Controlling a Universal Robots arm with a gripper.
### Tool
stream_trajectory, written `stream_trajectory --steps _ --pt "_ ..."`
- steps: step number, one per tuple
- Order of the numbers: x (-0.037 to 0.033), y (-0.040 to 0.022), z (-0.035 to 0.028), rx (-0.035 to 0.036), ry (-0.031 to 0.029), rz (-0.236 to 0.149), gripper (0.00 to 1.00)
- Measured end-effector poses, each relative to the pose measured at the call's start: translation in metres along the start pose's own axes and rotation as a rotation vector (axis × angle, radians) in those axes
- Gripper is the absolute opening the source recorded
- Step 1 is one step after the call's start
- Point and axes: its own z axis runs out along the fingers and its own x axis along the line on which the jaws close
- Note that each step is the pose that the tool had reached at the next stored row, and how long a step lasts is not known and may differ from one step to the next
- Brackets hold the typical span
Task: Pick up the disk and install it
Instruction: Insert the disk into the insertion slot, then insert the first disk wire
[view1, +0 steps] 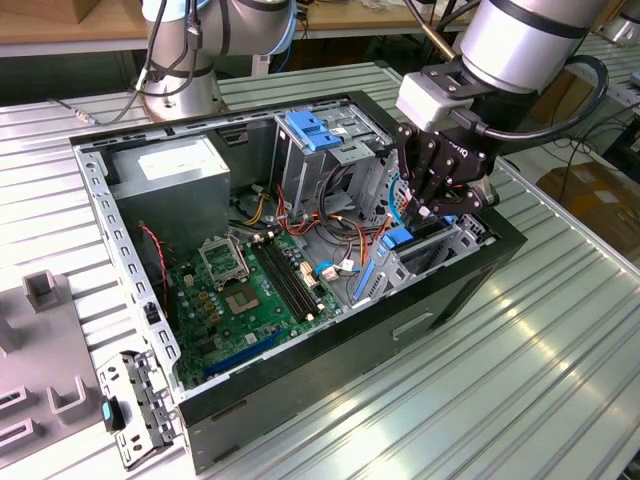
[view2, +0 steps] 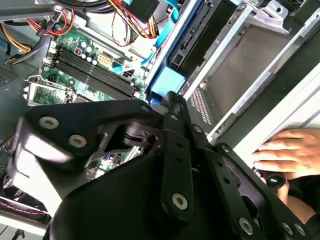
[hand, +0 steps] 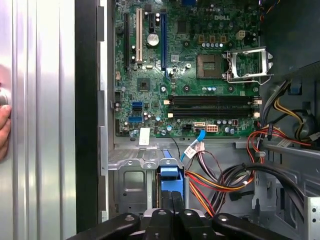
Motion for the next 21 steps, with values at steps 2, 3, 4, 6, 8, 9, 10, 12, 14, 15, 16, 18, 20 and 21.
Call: stream_trajectory --steps 2,3,4,6,8,9,10,12,14,15,16,18,20,21 --pt "0.0000 0.0000 0.0002 0.0000 -0.0003 0.000 0.11" --pt "0.0000 0.0000 0.0002 0.0000 -0.0003 0.000 0.11" --pt "0.0000 0.0000 0.0002 0.0000 -0.0003 0.000 0.11" --pt "0.0000 0.0000 0.0003 0.0000 -0.0003 0.000 0.11" --pt "0.0000 0.0000 0.0004 0.0000 -0.0003 0.000 0.11" --pt "0.0000 0.0000 0.0004 0.0000 -0.0003 0.000 0.11" --pt "0.0000 0.0000 0.0005 0.0000 -0.0003 0.000 0.11" --pt "0.0000 0.0000 0.0005 0.0000 -0.0003 0.000 0.11" --pt "0.0000 0.0000 0.0005 0.0000 -0.0003 0.000 0.11" --pt "0.0000 0.0000 0.0005 0.0000 -0.0003 0.000 0.11" --pt "0.0000 0.0000 0.0005 0.0000 -0.0003 0.000 0.11" --pt "0.0000 -0.0001 0.0006 0.0000 -0.0003 0.000 0.11" --pt "0.0000 -0.0030 0.0005 0.0000 -0.0004 0.000 0.11" --pt "0.0000 -0.0047 0.0005 0.0000 -0.0003 0.000 0.11"
